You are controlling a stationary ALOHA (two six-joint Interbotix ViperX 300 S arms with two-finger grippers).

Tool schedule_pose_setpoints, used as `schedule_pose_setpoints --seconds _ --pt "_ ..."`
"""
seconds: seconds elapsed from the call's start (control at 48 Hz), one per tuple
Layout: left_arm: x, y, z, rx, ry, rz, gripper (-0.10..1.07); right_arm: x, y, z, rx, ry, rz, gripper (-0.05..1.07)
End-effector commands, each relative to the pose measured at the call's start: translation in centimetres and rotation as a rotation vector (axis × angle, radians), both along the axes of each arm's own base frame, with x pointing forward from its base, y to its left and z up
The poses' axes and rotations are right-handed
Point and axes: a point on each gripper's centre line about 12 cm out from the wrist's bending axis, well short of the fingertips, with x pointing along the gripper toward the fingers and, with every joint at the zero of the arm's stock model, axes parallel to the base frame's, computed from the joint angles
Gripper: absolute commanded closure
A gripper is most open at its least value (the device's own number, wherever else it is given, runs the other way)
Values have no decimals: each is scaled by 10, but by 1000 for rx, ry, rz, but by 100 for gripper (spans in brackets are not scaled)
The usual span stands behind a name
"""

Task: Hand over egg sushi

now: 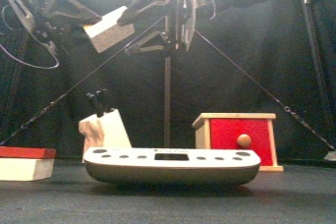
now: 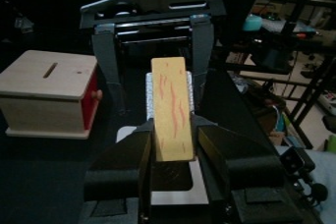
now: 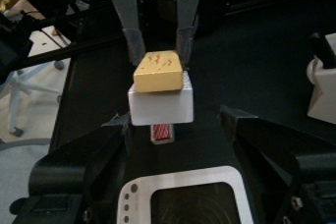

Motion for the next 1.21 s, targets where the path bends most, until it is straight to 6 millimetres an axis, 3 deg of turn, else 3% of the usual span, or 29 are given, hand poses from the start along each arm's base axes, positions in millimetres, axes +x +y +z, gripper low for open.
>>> schedule_pose_setpoints --seconds 0.0,1.188 --pt "6 -1 10 -6 -33 0 66 2 -2 20 -2 -51 -1 4" --pt "15 1 5 -2 -10 13 66 13 0 13 0 -48 13 5"
